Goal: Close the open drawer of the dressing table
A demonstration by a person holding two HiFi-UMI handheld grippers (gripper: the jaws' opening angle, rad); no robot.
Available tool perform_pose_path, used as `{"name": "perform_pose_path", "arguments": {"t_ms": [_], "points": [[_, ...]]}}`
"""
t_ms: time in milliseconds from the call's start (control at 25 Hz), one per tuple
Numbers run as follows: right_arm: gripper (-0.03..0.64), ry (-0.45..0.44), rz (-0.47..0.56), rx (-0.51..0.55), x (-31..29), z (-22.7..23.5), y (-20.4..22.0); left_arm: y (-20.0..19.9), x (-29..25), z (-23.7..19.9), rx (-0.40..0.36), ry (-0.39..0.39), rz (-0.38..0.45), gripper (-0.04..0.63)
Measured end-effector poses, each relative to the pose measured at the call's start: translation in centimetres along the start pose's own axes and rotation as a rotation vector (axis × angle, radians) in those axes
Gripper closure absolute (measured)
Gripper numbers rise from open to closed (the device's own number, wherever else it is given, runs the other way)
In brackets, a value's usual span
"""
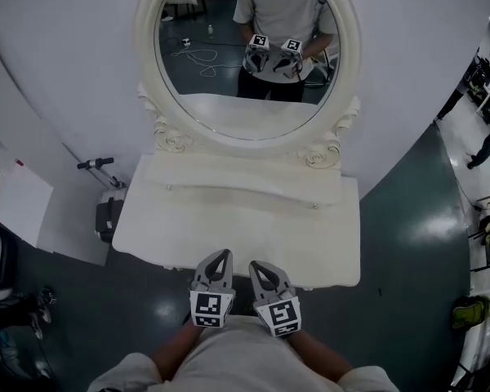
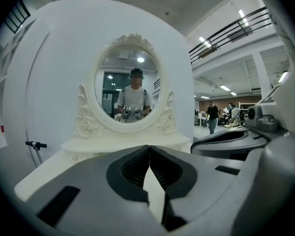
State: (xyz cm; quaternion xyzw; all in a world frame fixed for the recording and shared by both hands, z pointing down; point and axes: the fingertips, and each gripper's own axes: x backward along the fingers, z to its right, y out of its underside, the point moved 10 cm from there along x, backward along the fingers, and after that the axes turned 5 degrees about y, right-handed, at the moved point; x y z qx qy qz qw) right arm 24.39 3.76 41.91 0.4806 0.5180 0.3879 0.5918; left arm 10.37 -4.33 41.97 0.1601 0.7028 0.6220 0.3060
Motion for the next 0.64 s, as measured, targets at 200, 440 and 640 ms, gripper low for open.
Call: {"name": "perform_pose_path", "arguments": {"t_ms": [200, 440, 640], "points": [[0.601, 0.016, 0.002, 0.012, 0.6, 0.3, 0.0, -0.4, -0.3, 0.8, -0.010, 0.028, -0.004, 0.584], [0.601, 0.044, 0.001, 0.014, 1.5, 0.6, 0.3, -0.5, -0.6, 1.7, -0.025, 0.062, -0.020, 0.584], [0.601, 0.061, 0.001, 0.020, 2.3, 1.6, 0.5, -0.6, -1.3, 2.8, -0.034, 0.086, -0.025, 0.584]]}}
